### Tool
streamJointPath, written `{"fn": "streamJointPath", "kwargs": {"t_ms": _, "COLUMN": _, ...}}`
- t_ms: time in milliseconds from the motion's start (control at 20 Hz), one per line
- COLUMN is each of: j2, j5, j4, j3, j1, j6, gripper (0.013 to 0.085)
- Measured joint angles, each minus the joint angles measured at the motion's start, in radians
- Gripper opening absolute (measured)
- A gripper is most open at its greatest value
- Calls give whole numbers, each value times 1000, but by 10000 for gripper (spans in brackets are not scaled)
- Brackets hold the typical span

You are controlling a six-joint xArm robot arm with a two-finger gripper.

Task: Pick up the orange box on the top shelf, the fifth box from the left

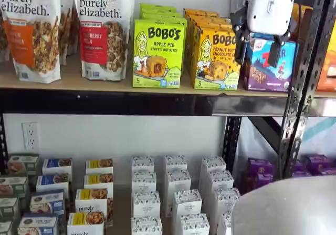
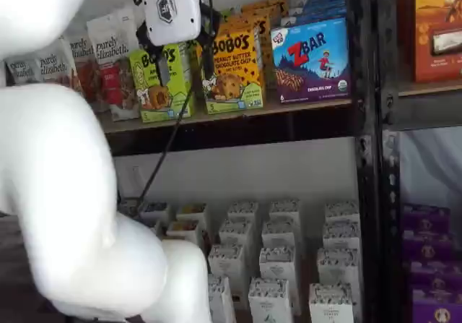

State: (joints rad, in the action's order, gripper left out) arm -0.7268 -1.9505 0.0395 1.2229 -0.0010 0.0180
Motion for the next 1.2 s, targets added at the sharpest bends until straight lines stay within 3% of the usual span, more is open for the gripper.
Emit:
{"fn": "streamJointPath", "kwargs": {"t_ms": 50, "j2": 1, "j5": -3, "j4": 13, "j3": 1, "j1": -10, "j6": -4, "gripper": 850}}
{"fn": "streamJointPath", "kwargs": {"t_ms": 100, "j2": 5, "j5": -12, "j4": 67, "j3": 3, "j1": -52, "j6": -22, "gripper": 850}}
{"fn": "streamJointPath", "kwargs": {"t_ms": 250, "j2": 9, "j5": -20, "j4": 87, "j3": 9, "j1": -67, "j6": -32, "gripper": 850}}
{"fn": "streamJointPath", "kwargs": {"t_ms": 450, "j2": 40, "j5": -70, "j4": 42, "j3": 39, "j1": -33, "j6": -15, "gripper": 850}}
{"fn": "streamJointPath", "kwargs": {"t_ms": 700, "j2": 59, "j5": -57, "j4": 10, "j3": 60, "j1": 11, "j6": 15, "gripper": 850}}
{"fn": "streamJointPath", "kwargs": {"t_ms": 1200, "j2": 137, "j5": -14, "j4": -11, "j3": 137, "j1": 66, "j6": 61, "gripper": 850}}
